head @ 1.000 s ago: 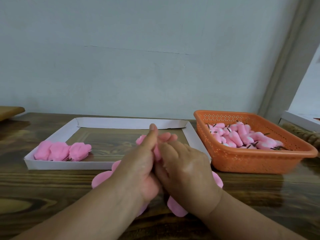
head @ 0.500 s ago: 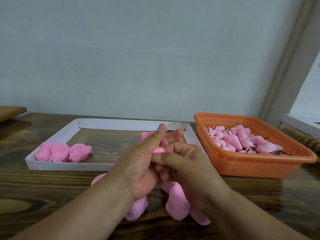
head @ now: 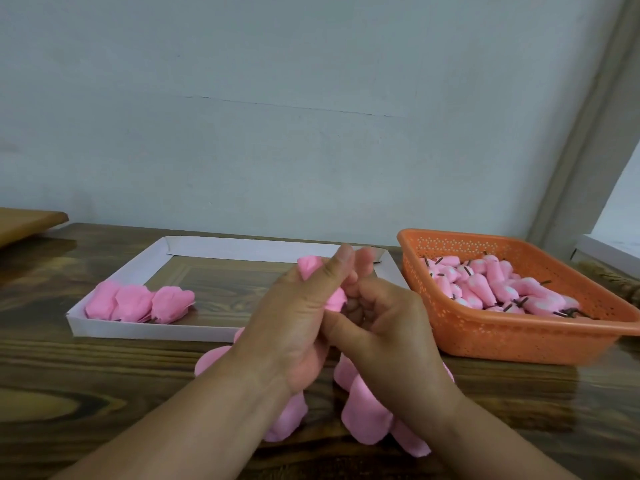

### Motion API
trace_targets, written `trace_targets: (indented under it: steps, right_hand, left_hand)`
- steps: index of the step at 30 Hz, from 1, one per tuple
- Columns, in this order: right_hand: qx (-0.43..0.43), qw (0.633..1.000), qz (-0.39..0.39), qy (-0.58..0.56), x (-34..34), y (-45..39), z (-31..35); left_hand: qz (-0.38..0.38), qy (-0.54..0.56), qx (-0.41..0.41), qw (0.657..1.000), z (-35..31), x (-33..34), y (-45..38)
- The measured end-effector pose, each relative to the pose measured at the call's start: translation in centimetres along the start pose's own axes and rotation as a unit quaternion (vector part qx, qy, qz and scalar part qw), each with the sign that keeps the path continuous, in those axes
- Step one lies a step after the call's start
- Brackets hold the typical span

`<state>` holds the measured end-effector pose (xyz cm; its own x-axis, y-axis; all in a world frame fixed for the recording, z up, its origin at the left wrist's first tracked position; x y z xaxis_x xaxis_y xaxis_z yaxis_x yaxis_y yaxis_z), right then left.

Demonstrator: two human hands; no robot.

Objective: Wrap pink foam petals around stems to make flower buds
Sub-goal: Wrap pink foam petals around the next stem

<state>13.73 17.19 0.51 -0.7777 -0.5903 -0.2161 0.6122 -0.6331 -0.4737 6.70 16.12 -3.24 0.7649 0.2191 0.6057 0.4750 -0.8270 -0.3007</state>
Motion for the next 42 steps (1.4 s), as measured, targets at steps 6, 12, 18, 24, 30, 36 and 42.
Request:
trace_targets:
  steps: [6,12,18,24,30,36,42]
  right_hand:
    - [0.087,0.985,0.107,-0.106,0.9,0.0,-1.6]
    - [0.162,0.959,0.14,-0.185,1.8,0.1,-3.1]
    - [0.23,0.911,0.203,-0.275,3.5,0.8,-3.8]
    - [0.265,0.862,0.248,-0.354,4.5,1.6,-3.1]
    - [0.265,0.852,0.249,-0.376,4.6,1.6,-2.9]
    - [0.252,0.951,0.096,-0.15,0.5,-0.5,-5.0]
    - [0.197,0.979,0.017,-0.055,-4.6,-1.6,-4.2]
  left_hand:
    - [0.105,-0.058,0.009,0.993,-0.6,0.6,0.5]
    - [0.161,-0.107,0.026,0.981,-1.8,1.7,1.0]
    - [0.175,-0.113,-0.016,0.978,-1.4,1.5,1.2]
    - [0.246,-0.123,-0.019,0.961,-1.6,2.3,1.5]
    - [0.248,-0.129,-0.023,0.96,-1.3,2.7,1.3]
    - [0.048,-0.261,0.013,0.964,-4.3,-3.7,-3.6]
    - [-0.065,-0.6,-0.025,0.797,-8.9,-14.0,-6.4]
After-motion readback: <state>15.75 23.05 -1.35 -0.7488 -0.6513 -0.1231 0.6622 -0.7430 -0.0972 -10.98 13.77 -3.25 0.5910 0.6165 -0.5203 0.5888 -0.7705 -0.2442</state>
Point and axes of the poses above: each hand's wrist, its own y-axis away from the middle knuckle, its own x-axis out of the palm, z = x × y, the point moved 10 cm from there along -y, towards the middle knuckle, and after that the axes turned 10 degrees about x, right-handed, at the moved point
